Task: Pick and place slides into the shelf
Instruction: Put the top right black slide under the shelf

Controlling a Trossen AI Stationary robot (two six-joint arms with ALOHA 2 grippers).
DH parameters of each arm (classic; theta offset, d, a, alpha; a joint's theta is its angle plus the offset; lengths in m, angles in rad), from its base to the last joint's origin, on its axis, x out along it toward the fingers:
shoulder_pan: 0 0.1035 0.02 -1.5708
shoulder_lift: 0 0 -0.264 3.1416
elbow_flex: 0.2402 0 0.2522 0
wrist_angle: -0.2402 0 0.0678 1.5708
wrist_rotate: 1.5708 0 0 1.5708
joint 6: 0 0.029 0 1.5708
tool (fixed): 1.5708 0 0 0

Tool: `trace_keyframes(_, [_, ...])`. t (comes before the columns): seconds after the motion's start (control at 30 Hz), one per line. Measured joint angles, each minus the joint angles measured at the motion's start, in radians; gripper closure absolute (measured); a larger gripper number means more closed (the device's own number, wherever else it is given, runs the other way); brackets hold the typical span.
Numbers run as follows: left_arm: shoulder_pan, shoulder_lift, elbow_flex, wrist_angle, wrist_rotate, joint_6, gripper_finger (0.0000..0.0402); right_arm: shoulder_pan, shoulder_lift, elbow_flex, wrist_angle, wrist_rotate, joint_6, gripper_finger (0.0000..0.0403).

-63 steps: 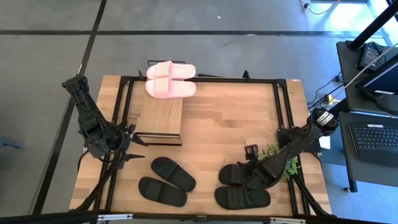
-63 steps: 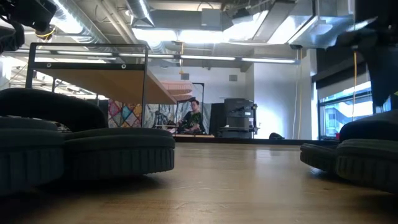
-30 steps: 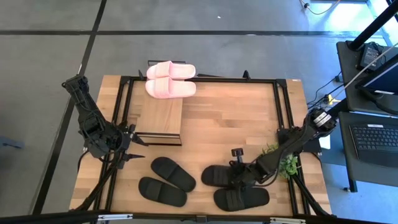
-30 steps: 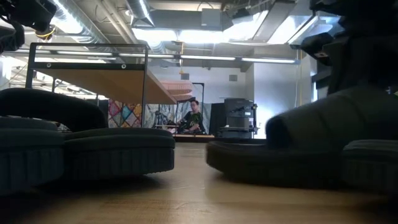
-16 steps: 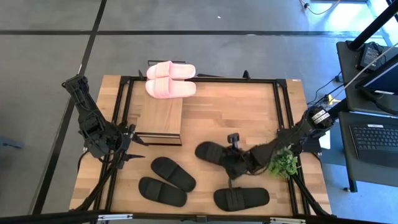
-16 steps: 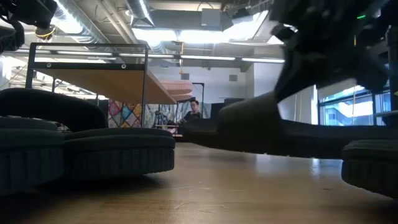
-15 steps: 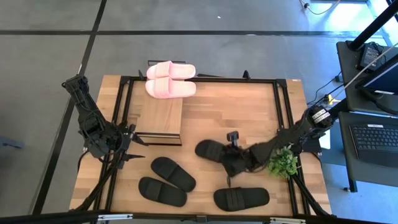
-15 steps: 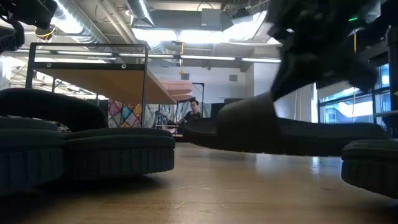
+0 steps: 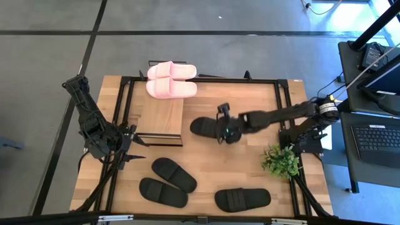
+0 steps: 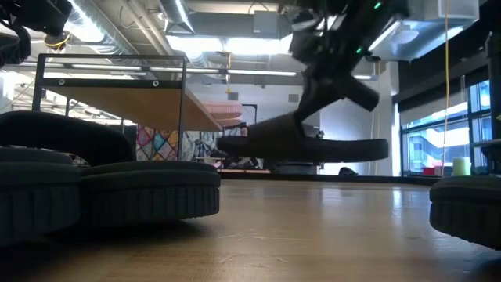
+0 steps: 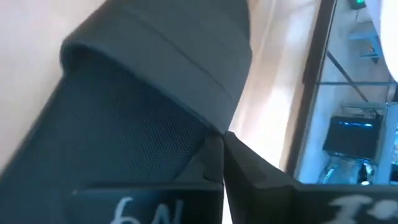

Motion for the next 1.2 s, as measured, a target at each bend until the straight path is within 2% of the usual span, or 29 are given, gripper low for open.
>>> trace_keyframes(0.1, [0.0,0.0,0.0,0.0,0.0,0.0,0.0185,-0.103,0.004,-0.003,0.041,-0.095,-0.1,0.0403])
trace_keyframes(0.17, [0.0,0.0,0.0,0.0,0.0,0.007,0.0185,-0.175,0.009,-0.02,0.143,-0.188,-0.181,0.0403])
trace_keyframes(0.3, [0.0,0.0,0.0,0.0,0.0,0.049,0.0185,-0.309,0.009,-0.049,0.297,-0.226,-0.357,0.0403])
trace_keyframes(0.53, [0.0,0.0,0.0,0.0,0.0,0.077,0.0185,-0.481,0.017,-0.052,0.354,-0.343,-0.395,0.0403])
trace_keyframes(0.7, [0.0,0.0,0.0,0.0,0.0,0.078,0.0185,-0.526,0.073,-0.052,0.389,-0.371,-0.399,0.0403])
trace_keyframes(0.9, [0.0,0.0,0.0,-0.001,0.0,0.092,0.0185,-0.541,0.208,-0.052,0.484,-0.375,-0.452,0.0403])
trace_keyframes(1.03, [0.0,0.0,0.0,0.0,0.0,0.15,0.0185,-0.54,0.281,-0.048,0.575,-0.333,-0.498,0.0403])
trace_keyframes(1.2, [0.0,0.0,0.0,0.0,0.0,0.163,0.0185,-0.541,0.303,-0.048,0.607,-0.301,-0.511,0.0402])
